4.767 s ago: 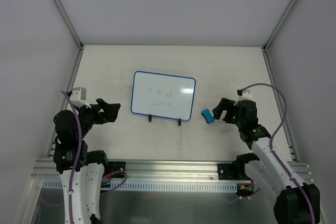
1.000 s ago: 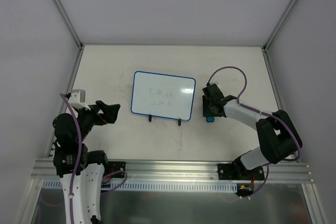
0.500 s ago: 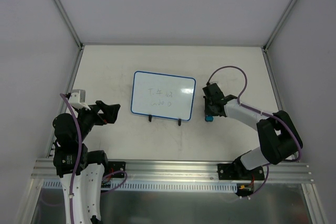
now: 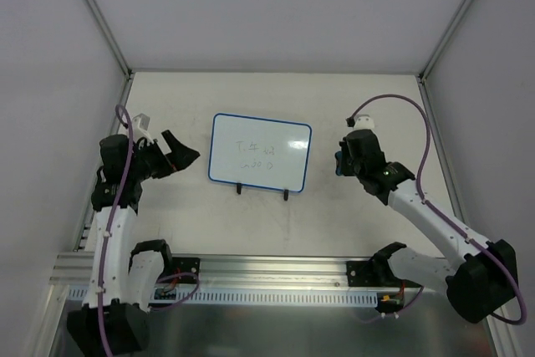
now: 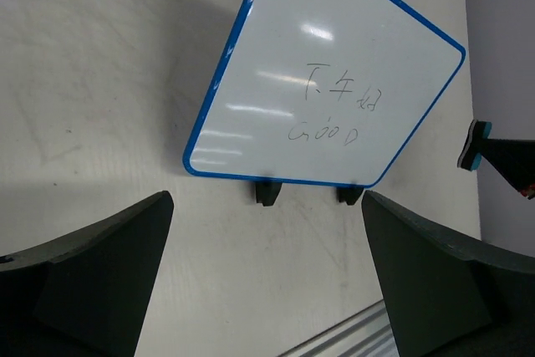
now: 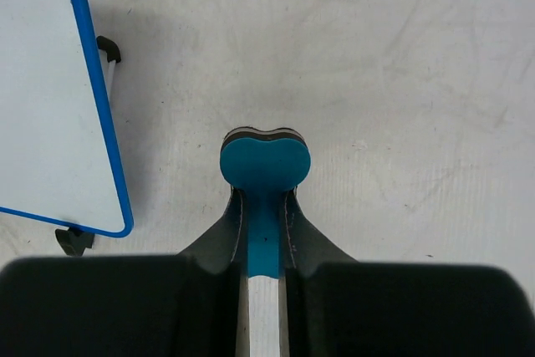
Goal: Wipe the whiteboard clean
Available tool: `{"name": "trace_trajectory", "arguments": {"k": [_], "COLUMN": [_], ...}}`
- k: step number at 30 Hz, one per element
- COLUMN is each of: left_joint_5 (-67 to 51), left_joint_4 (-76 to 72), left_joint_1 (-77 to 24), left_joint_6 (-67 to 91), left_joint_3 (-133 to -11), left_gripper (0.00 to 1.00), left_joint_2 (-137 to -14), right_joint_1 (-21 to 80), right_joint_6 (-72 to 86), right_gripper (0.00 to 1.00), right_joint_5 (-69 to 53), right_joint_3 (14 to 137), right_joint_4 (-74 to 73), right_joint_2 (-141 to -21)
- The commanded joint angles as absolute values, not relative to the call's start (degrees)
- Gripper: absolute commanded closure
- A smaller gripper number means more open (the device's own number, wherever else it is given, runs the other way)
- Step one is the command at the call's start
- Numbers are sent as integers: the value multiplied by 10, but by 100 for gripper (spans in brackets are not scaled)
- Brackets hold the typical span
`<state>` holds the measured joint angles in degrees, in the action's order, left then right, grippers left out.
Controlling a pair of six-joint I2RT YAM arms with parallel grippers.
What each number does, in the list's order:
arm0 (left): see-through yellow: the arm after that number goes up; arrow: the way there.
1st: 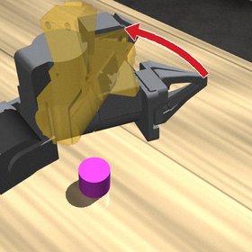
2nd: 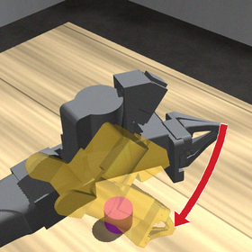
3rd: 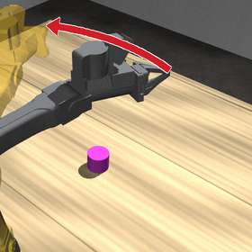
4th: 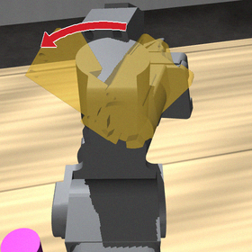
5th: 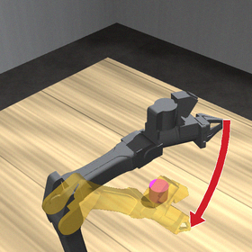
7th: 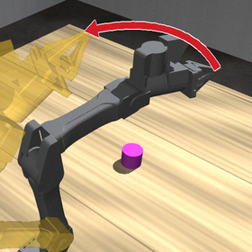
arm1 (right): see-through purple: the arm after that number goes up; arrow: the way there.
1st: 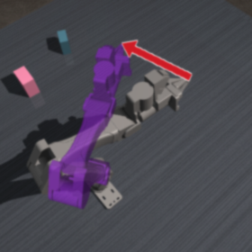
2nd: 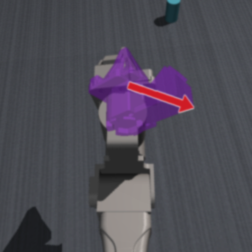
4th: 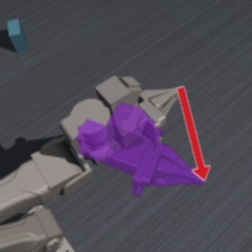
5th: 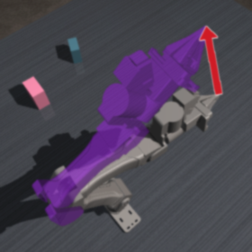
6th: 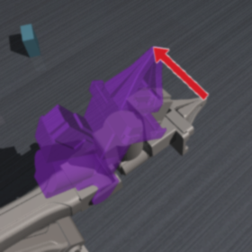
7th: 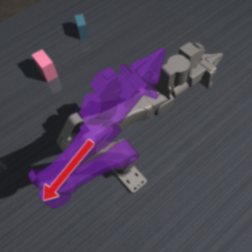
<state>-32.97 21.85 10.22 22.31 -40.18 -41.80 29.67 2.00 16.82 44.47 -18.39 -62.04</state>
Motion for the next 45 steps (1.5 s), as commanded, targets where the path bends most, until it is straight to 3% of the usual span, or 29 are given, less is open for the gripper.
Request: {"name": "trace_trajectory", "arguments": {"k": [1,9,16,23,37,45], "left_joint_5": [-395,-562,-573,-590,-667,-668], "left_joint_4": [97,3,3,-60,-143,-134], "left_joint_1": [107,105,104,98,53,34], "left_joint_6": [286,277,223,151,136,135], "left_joint_3": [-428,-565,-652,-644,-599,-607], "left_gripper": [1,1,1,1,4,19], "left_joint_2": [-515,-719,-867,-985,-992,-1002], "right_joint_1": [300,300,301,301,301,301], "right_joint_6": [-11,-2,-2,-2,-3,-5], "right_gripper": [100,100,100,100,100,100], "right_joint_5": [189,152,113,94,74,73], "right_joint_3": [443,357,290,269,246,246], "right_joint_4": [-165,-47,47,83,101,100], "right_joint_2": [-596,-519,-511,-518,-495,-497]}}
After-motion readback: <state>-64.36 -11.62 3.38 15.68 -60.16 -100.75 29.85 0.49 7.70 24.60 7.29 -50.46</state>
